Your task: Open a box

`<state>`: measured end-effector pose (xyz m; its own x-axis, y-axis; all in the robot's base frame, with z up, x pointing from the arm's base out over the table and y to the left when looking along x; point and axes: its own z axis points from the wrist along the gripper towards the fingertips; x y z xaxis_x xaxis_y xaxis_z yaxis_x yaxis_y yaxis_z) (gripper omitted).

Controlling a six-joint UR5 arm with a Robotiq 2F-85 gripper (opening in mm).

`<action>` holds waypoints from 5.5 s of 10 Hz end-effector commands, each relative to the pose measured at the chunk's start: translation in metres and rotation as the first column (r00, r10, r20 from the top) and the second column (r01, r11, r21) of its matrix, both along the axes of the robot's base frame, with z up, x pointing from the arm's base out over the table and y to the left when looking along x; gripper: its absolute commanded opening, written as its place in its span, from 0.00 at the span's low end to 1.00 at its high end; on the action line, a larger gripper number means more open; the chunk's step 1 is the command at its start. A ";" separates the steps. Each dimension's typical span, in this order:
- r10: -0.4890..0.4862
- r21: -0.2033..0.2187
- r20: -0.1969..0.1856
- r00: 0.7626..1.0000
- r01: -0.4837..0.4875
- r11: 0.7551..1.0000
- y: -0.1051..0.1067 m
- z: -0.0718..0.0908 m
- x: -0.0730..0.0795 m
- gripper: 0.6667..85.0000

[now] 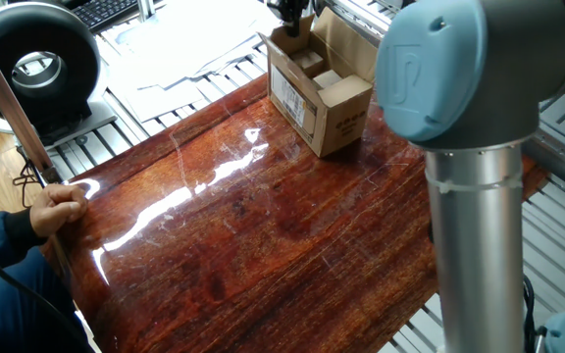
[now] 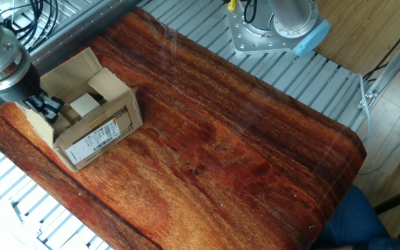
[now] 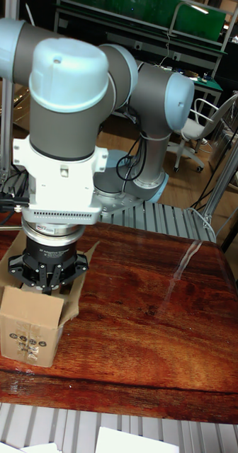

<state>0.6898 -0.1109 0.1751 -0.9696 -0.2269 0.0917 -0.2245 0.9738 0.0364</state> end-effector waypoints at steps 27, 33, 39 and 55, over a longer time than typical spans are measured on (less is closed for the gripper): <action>0.049 0.070 0.038 0.998 -0.051 0.996 0.012 -0.045 0.051 0.00; 0.069 0.068 0.014 0.998 -0.070 0.995 0.008 -0.032 0.047 0.00; 0.071 0.082 -0.037 0.997 -0.068 0.994 0.015 0.010 0.031 0.00; 0.012 0.149 0.011 1.000 -0.013 0.989 0.019 -0.041 -0.063 0.00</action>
